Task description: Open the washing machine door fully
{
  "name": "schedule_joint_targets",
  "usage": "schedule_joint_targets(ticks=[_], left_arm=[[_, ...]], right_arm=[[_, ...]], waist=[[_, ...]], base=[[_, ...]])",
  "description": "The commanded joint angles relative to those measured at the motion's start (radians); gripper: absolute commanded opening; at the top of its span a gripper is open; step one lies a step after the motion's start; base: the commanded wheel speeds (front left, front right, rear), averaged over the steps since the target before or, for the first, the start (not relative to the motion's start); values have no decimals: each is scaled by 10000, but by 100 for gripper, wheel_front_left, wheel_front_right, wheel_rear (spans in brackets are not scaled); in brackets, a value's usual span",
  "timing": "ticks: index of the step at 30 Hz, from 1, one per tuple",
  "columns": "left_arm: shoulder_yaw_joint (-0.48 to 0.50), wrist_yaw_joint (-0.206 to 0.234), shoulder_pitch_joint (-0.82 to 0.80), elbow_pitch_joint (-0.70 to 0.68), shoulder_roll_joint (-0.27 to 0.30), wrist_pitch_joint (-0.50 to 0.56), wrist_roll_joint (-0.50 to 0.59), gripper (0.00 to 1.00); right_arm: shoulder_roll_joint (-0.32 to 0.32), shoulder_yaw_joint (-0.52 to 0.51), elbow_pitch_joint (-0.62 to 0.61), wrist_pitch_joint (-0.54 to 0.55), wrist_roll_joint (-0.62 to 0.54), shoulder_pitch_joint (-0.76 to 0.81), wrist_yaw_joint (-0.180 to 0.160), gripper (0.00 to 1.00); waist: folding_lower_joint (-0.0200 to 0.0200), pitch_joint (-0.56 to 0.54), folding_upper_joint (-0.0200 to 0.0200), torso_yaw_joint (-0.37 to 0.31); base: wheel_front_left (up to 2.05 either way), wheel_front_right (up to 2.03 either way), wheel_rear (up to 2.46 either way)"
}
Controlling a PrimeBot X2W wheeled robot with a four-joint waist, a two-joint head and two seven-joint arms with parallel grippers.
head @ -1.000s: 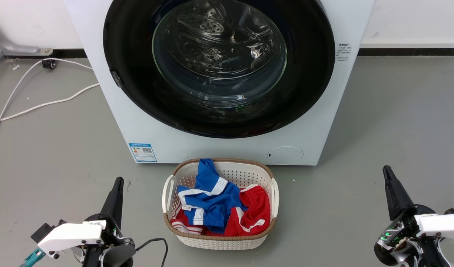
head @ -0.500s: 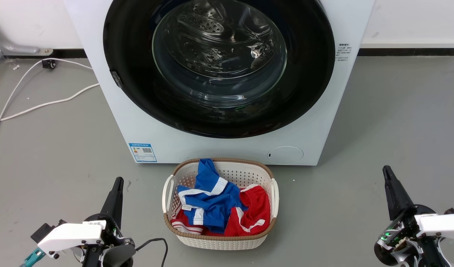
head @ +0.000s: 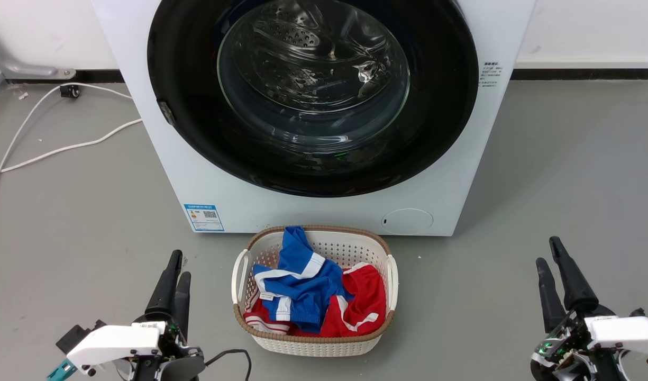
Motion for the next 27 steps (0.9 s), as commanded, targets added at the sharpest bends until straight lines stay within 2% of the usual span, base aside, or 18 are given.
schedule_joint_targets(ticks=[1, 5, 17, 27], left_arm=[[-155, -12, -242, -312, 30, -162, 183, 100], [-266, -13, -265, -441, 38, -303, 467, 100], [-664, -18, -414, -1033, 47, -858, 2898, 100], [-916, -21, -500, -1135, 183, -1230, 5126, 100]], right_arm=[[-81, 119, -333, -158, -260, -64, 5, 100], [-144, 211, -467, -323, -611, -31, 6, 100], [-164, 172, -1006, -873, -3549, 79, 9, 100], [-119, 199, -1473, -695, -5930, 184, 12, 100]], waist=[[0, 5, -1, -6], [0, 12, -1, -14], [0, 62, -1, -62], [0, 72, -1, -91]], base=[[0, 0, 0], [0, 0, 0], [0, 0, 0], [0, 0, 0]])
